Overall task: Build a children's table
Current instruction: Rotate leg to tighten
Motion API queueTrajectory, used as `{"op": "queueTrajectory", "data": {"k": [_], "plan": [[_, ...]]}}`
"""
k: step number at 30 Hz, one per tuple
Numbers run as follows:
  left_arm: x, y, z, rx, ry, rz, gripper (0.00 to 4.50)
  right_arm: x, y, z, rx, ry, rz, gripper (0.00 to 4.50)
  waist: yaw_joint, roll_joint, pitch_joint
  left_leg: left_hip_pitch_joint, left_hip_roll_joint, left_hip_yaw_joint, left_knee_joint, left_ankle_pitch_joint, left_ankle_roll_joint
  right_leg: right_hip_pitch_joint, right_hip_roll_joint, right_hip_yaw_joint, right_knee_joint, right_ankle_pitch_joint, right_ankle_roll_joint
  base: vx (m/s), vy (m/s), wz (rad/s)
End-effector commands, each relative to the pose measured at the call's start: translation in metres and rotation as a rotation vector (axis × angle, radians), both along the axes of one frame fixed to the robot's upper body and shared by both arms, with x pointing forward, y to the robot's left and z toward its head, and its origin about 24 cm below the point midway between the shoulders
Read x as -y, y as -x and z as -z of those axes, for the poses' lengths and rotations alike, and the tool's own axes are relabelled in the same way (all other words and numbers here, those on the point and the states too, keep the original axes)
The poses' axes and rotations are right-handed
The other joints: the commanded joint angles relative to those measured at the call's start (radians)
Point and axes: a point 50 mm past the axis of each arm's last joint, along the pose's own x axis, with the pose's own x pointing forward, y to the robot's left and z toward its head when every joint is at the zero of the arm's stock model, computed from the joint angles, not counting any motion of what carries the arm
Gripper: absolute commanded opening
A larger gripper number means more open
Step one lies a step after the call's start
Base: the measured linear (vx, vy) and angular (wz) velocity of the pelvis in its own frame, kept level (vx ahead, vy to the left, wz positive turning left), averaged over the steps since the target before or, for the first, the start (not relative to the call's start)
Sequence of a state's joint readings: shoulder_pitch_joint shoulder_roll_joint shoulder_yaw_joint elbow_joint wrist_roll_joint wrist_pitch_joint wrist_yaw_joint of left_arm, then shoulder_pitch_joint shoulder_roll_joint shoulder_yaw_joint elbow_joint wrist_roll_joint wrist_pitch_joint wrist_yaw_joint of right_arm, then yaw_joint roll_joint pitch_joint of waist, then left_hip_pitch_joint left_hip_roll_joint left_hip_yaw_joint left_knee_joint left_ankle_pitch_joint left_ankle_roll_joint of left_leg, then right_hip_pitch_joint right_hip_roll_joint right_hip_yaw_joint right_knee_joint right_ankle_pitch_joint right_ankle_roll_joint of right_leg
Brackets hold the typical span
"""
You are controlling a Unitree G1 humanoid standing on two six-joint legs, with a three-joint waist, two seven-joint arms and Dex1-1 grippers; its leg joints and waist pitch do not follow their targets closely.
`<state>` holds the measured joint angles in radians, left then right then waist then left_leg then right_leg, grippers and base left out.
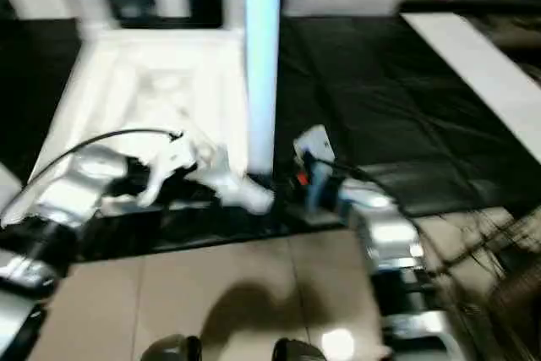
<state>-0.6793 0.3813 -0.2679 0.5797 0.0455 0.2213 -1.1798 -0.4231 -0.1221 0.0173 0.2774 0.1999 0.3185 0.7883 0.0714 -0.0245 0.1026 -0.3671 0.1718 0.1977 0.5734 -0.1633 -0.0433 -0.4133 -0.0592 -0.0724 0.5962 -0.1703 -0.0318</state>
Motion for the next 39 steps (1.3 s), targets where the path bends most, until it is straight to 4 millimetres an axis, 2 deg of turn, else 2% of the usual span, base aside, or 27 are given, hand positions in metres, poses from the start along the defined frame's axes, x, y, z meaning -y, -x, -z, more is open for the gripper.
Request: {"op": "queueTrajectory", "data": {"k": [1,3,5,6,8,9,11,13,14,16,17,22,23,24,26,28,29,32,34,37,38,39], "plan": [[0.041,-0.001,-0.01,0.041,0.093,0.07,0.0,-0.045,0.003,0.0,-0.046,-0.026,-0.035,1.99,0.006,-0.003,-0.066,0.005,0.057,-0.046,-0.074,-0.254,0.002,0.051,-0.109,0.055,-0.096,-0.502,-0.105,0.0,0.0,0.0],[0.047,-0.01,-0.012,0.081,0.097,-0.003,0.0,-0.057,-0.006,0.0,-0.059,-0.017,0.111,1.99,-0.002,0.001,-0.069,0.011,0.057,-0.041,-0.071,-0.239,0.004,0.043,-0.105,0.059,-0.094,-0.454,-0.122,0.0,0.0,0.0],[0.05,-0.013,-0.012,0.09,0.1,-0.031,0.0,-0.062,-0.011,0.0,-0.085,-0.027,0.202,1.98,-0.009,0.002,-0.071,0.011,0.055,-0.04,-0.069,-0.223,0.006,0.047,-0.104,0.06,-0.089,-0.397,-0.141,0.0,0.0,0.0],[0.054,-0.018,-0.014,0.118,0.098,-0.073,0.0,-0.069,-0.02,0.0,-0.091,0.001,0.31,1.98,-0.013,0.004,-0.072,0.012,0.054,-0.037,-0.067,-0.217,0.009,0.043,-0.101,0.061,-0.088,-0.366,-0.153,0.0,0.0,0.0],[0.055,-0.021,-0.015,0.134,0.094,-0.093,0.0,-0.073,-0.023,-0.001,-0.093,0.01,0.352,1.98,-0.018,0.004,-0.073,0.011,0.053,-0.038,-0.067,-0.22,0.005,0.046,-0.1,0.059,-0.086,-0.354,-0.162,0.0,0.0,0.0],[0.056,-0.023,-0.016,0.15,0.092,-0.117,0.0,-0.079,-0.026,-0.002,-0.095,0.043,0.407,1.98,-0.019,0.007,-0.073,0.012,0.054,-0.034,-0.066,-0.204,0.008,0.044,-0.098,0.062,-0.082,-0.294,-0.176,0.0,0.0,0.0],[0.057,-0.024,-0.016,0.154,0.092,-0.123,0.0,-0.082,-0.027,-0.003,-0.091,0.045,0.419,1.98,-0.018,0.004,-0.079,0.013,0.053,-0.032,-0.064,-0.182,0.018,0.052,-0.097,0.063,-0.074,-0.235,-0.189,0.0,0.0,0.0],[0.057,-0.024,-0.016,0.156,0.09,-0.116,0.0,-0.082,-0.028,-0.004,-0.062,0.056,0.433,2.53,-0.016,0.006,-0.079,0.01,0.053,-0.031,-0.063,-0.16,0.034,0.056,-0.099,0.064,-0.07,-0.191,-0.195,0.0,0.0,0.0],[0.056,-0.024,-0.016,0.16,0.086,-0.101,0.0,-0.078,-0.029,-0.004,-0.037,0.067,0.451,2.66,-0.016,0.002,-0.082,0.007,0.053,-0.03,-0.062,-0.139,0.043,0.059,-0.097,0.063,-0.065,-0.154,-0.2,0.0,0.0,0.0],[0.056,-0.024,-0.015,0.162,0.085,-0.098,0.0,-0.076,-0.029,-0.004,-0.035,0.064,0.461,2.77,-0.014,0.005,-0.082,0.01,0.054,-0.029,-0.061,-0.126,0.055,0.058,-0.097,0.063,-0.064,-0.124,-0.212,0.0,0.0,0.0],[0.055,-0.023,-0.013,0.162,0.081,-0.08,0.0,-0.067,-0.031,-0.003,-0.031,0.044,0.49,2.88,-0.012,0.006,-0.084,0.011,0.055,-0.028,-0.06,-0.126,0.059,0.059,-0.097,0.063,-0.062,-0.116,-0.218,0.0,0.0,0.0],[0.053,-0.02,-0.011,0.174,0.078,-0.049,0.0,-0.05,-0.033,-0.006,0.022,0.019,0.504,3.33,-0.004,0.008,-0.083,0.013,0.059,-0.027,-0.061,-0.136,0.061,0.06,-0.098,0.063,-0.061,-0.113,-0.222,0.0,0.0,0.0],[0.049,-0.02,-0.009,0.209,0.063,-0.043,0.0,-0.035,-0.03,-0.008,0.091,0.042,0.488,3.43,-0.002,0.004,-0.085,0.015,0.058,-0.026,-0.061,-0.14,0.06,0.06,-0.097,0.064,-0.061,-0.119,-0.223,0.0,0.0,0.0],[0.048,-0.02,-0.008,0.222,0.058,-0.042,0.0,-0.029,-0.028,-0.009,0.116,0.051,0.48,3.49,0.006,0.003,-0.083,0.012,0.059,-0.026,-0.059,-0.141,0.065,0.062,-0.097,0.064,-0.064,-0.118,-0.207,0.0,0.0,0.0],[0.045,-0.02,-0.012,0.229,0.125,-0.077,0.0,-0.011,-0.018,-0.011,0.143,0.029,0.425,3.66,0.017,-0.001,-0.087,0.012,0.059,-0.025,-0.057,-0.128,0.081,0.065,-0.098,0.065,-0.059,-0.098,-0.201,0.0,0.0,0.0],[0.045,-0.019,-0.016,0.226,0.208,-0.101,0.0,0.002,-0.009,-0.012,0.164,0.025,0.4,3.87,0.023,0.001,-0.086,0.01,0.06,-0.027,-0.057,-0.125,0.089,0.066,-0.1,0.063,-0.058,-0.098,-0.202,0.0,0.0,0.0],[0.045,-0.019,-0.016,0.226,0.216,-0.103,0.27,0.003,-0.009,-0.012,0.166,0.024,0.399,3.97,0.024,-0.002,-0.087,0.009,0.06,-0.027,-0.056,-0.13,0.091,0.066,-0.101,0.062,-0.059,-0.105,-0.206,0.0,0.0,0.0],[0.046,-0.016,-0.024,0.229,0.341,-0.133,0.54,0.019,0.003,-0.011,0.172,-0.003,0.369,4.17,0.027,-0.002,-0.085,0.009,0.061,-0.027,-0.055,-0.155,0.091,0.065,-0.105,0.061,-0.068,-0.164,-0.215,0.0,0.0,0.0],[0.047,-0.014,-0.028,0.235,0.402,-0.145,0.62,0.027,0.008,-0.012,0.179,-0.015,0.352,4.35,0.026,0.0,-0.082,0.01,0.062,-0.027,-0.056,-0.171,0.086,0.06,-0.1,0.059,-0.073,-0.197,-0.214,0.0,0.0,0.0],[0.045,-0.009,-0.032,0.243,0.468,-0.186,0.94,0.033,0.014,-0.018,0.175,-0.043,0.283,4.5,0.024,-0.006,-0.076,0.006,0.059,-0.029,-0.058,-0.2,0.081,0.062,-0.098,0.056,-0.081,-0.282,-0.176,0.0,0.0,0.0],[0.045,-0.009,-0.032,0.243,0.468,-0.186,0.95,0.033,0.014,-0.018,0.175,-0.043,0.283,4.5,0.022,-0.003,-0.074,0.004,0.058,-0.03,-0.058,-0.203,0.078,0.064,-0.099,0.056,-0.085,-0.313,-0.166,0.0,0.0,0.0],[0.042,-0.005,-0.037,0.282,0.504,-0.247,0.98,0.033,0.017,-0.023,0.165,-0.066,0.242,4.5,0.02,0.005,-0.074,0.005,0.059,-0.031,-0.059,-0.213,0.073,0.062,-0.095,0.056,-0.086,-0.325,-0.162,0.0,0.0,0.0]]}}
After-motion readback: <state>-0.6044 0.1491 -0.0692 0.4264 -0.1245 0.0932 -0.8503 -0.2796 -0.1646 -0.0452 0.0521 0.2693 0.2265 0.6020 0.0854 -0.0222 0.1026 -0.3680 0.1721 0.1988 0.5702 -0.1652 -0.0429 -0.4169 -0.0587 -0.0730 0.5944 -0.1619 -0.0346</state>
